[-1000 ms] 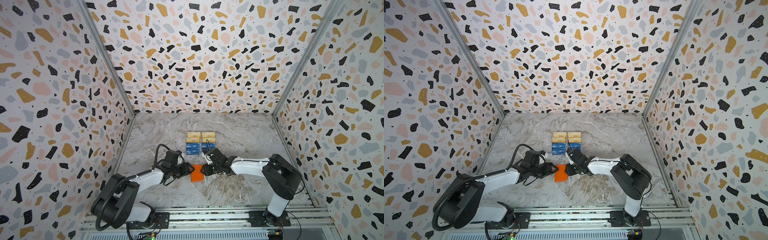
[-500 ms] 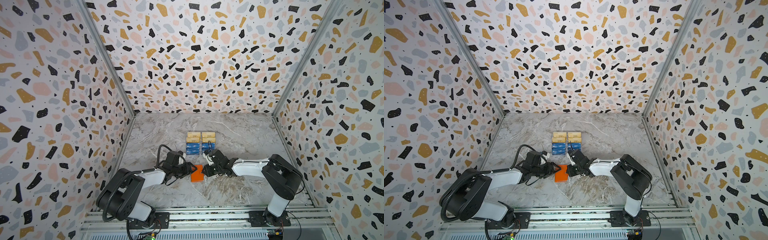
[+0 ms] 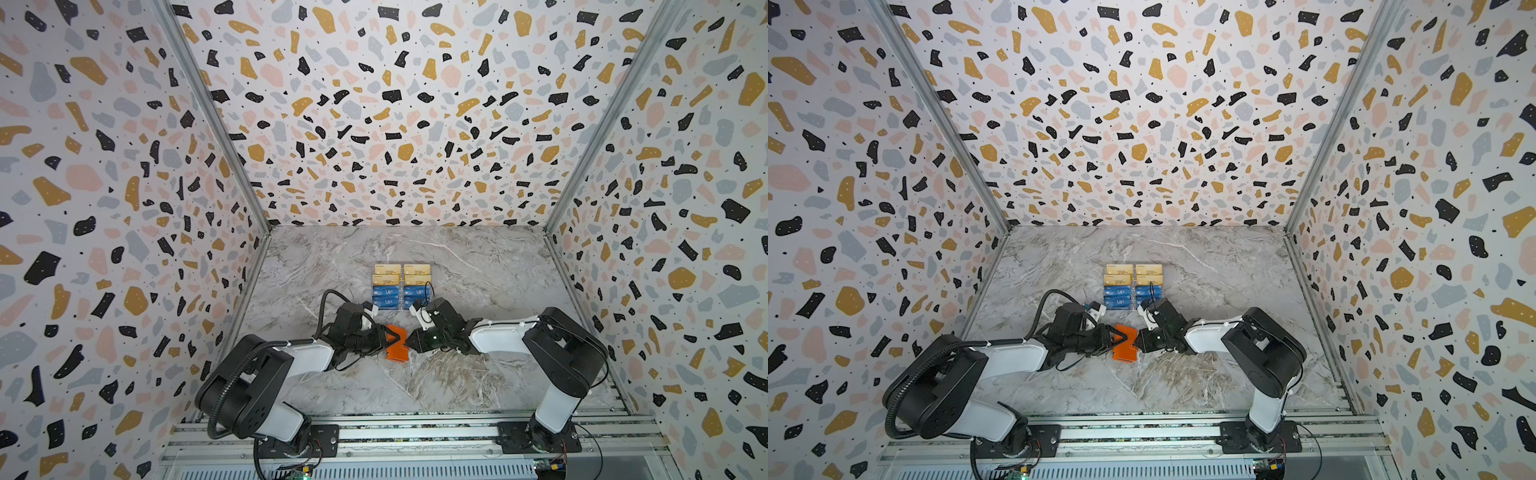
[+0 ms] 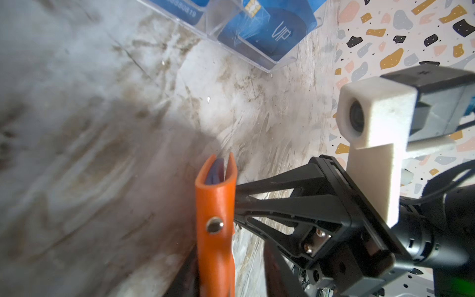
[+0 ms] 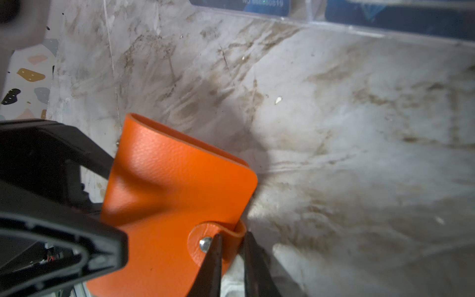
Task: Put the credit cards into the card holder
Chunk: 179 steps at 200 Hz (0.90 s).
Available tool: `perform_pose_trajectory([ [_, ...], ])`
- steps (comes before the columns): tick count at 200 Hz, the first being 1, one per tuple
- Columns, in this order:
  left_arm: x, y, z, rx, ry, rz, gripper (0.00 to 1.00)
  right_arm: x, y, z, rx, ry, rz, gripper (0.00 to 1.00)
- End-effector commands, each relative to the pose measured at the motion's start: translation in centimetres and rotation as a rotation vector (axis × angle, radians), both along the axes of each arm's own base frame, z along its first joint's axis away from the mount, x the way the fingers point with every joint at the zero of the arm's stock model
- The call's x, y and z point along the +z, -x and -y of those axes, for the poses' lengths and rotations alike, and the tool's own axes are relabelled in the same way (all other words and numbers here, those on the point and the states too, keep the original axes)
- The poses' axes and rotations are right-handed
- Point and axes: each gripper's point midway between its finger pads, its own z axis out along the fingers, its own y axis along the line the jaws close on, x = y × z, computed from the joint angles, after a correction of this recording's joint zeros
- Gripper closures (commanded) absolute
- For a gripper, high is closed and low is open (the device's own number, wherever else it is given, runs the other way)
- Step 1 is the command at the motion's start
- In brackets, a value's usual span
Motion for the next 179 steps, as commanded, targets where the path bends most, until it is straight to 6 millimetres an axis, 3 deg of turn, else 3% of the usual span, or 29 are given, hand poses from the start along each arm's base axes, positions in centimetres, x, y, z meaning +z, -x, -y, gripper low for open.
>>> perform_pose_trajectory([
  [1, 1.1, -0.4, 1.0, -0.031, 0.030, 0.026, 0.69, -2.6, 1.5, 2.4, -0.014, 0.111, -0.071, 0.82],
  [35, 0.6, -0.4, 0.7, -0.045, -0.027, 0.027, 0.90, -0.3, 0.9, 1.9, -0.014, 0.076, -0.026, 0.80],
  [60, 0.7, -0.6, 0.2, -0.040, -0.127, 0.041, 0.96, 2.5, -0.2, 1.9, -0.010, 0.083, 0.045, 0.79],
  [82, 2.6, -1.3, 0.1, -0.011, -0.205, 0.105, 0.99, 5.9, -0.7, 1.6, -0.009, 0.051, 0.104, 0.75],
  [130, 8.2, -1.9, 0.5, 0.111, -0.288, 0.248, 1.00, 12.0, 0.5, 1.4, -0.043, 0.009, 0.215, 0.65],
  [154, 9.9, -1.6, 1.2, 0.151, -0.260, 0.280, 1.00, 13.2, 0.7, 1.4, -0.061, -0.008, 0.231, 0.64],
  [179, 10.9, -1.4, 2.0, 0.162, -0.228, 0.284, 1.00, 12.3, 0.6, 1.6, -0.069, 0.043, 0.240, 0.64],
])
